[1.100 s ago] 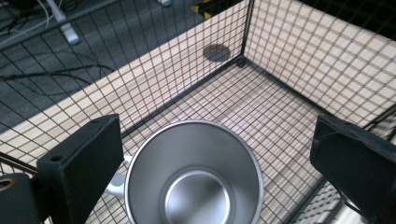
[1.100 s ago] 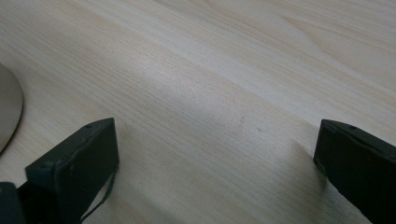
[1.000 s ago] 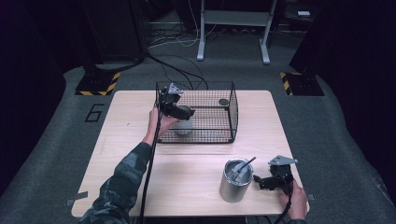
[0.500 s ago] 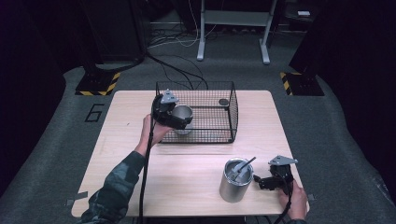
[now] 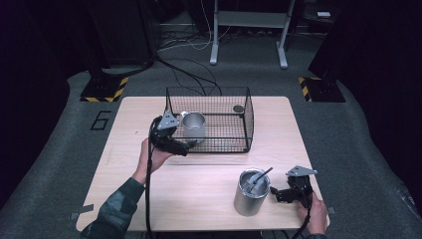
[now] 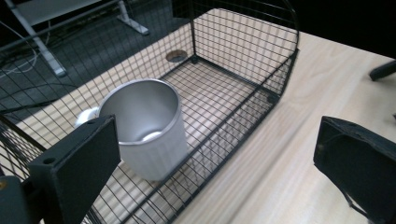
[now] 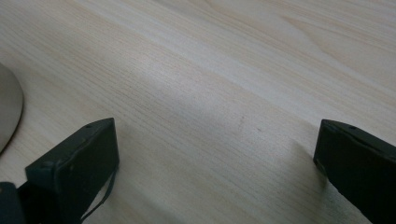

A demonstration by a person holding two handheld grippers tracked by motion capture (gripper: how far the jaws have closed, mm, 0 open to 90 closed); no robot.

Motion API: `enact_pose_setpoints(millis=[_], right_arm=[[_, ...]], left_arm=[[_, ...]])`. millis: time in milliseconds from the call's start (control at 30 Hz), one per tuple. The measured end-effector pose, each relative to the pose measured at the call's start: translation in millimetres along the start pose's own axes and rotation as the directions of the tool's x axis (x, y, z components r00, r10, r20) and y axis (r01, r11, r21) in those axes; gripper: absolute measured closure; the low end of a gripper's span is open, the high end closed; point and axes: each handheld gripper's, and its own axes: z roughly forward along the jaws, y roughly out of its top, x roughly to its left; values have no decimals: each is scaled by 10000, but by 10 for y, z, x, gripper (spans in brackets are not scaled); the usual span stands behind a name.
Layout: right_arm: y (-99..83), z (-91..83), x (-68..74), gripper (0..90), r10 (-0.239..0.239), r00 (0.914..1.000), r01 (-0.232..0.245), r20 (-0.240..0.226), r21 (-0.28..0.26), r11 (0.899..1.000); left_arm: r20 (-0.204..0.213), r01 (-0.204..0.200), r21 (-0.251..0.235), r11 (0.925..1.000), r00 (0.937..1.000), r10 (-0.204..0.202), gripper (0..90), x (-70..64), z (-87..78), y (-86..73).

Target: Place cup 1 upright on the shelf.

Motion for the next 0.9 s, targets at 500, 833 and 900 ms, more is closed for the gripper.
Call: enact_pose_setpoints(millis=[500,833,900], right_arm=[[1,-1,5,0,60,10000,-60,-8,27,10000],[2,-2,5,0,62,10000,-62,-8,34,10000],[2,-2,5,0,63,10000,-63,-8,35,10000]], left_arm=[[50,-62,237,9997,10000,61,2,-192,-201,-404],[-192,499,390,9980,9986,-492,1,-128,-331,-830],[-335,654,403,9970,9974,-641,1,-90,-350,-922]])
